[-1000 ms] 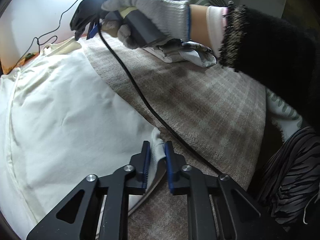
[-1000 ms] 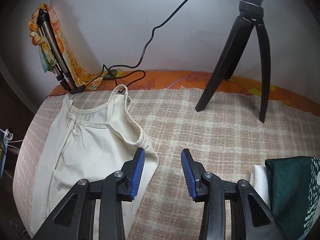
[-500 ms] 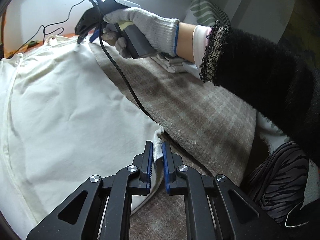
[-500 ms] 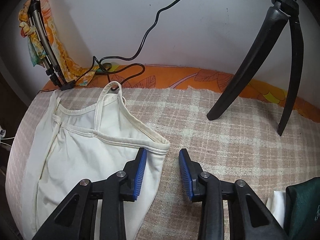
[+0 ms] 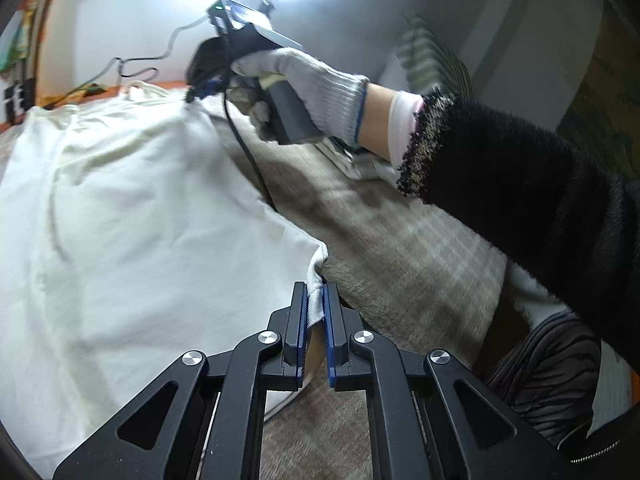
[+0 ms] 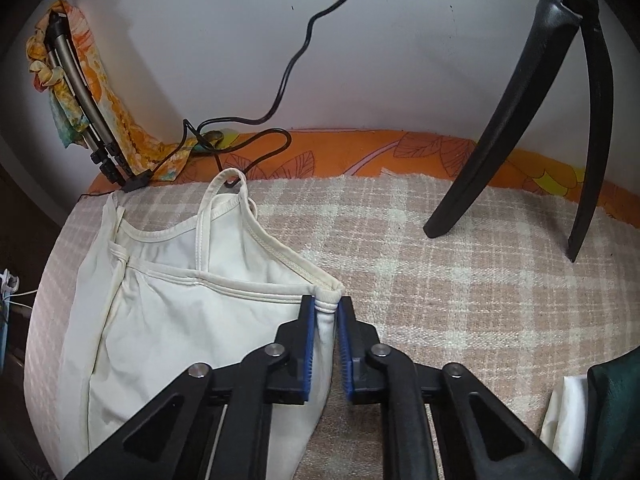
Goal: Fold small clothes
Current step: 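Grasp the other side edge with both grippers and fold it over the middle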
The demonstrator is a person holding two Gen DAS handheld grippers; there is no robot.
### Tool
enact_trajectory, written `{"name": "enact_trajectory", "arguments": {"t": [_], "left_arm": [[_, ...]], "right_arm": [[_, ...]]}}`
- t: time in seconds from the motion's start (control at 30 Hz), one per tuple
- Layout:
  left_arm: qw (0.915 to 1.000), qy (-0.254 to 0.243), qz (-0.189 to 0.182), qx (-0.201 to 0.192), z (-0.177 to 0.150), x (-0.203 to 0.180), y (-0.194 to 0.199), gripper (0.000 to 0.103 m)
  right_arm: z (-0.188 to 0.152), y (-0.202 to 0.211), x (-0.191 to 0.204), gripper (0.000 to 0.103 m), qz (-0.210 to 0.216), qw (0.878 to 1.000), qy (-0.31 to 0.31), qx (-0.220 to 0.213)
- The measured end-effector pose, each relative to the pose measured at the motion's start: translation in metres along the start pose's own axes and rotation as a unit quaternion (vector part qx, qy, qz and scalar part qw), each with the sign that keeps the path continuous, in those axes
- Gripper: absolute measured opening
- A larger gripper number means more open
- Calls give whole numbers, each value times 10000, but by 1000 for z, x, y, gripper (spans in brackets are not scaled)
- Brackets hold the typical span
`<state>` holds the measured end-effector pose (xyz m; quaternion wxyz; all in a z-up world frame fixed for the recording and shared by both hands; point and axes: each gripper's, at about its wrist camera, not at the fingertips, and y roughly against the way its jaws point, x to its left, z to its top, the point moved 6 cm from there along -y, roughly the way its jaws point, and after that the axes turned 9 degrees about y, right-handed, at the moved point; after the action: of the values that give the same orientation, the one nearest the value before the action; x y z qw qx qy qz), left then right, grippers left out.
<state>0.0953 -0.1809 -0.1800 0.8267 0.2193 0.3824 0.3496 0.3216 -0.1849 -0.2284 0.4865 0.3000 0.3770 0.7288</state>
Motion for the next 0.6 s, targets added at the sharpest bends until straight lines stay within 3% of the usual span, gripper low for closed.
{"name": "enact_trajectory", "arguments": {"t": [0.27, 0.6], "left_arm": [[9927, 1011, 109, -652, -10, 36, 25, 6], [9834, 1408, 312, -1097, -29, 57, 48, 6]], "right_arm": [[20, 18, 19, 4, -304, 9995, 71, -26], [48, 20, 85, 4, -795, 9951, 589, 72]]}}
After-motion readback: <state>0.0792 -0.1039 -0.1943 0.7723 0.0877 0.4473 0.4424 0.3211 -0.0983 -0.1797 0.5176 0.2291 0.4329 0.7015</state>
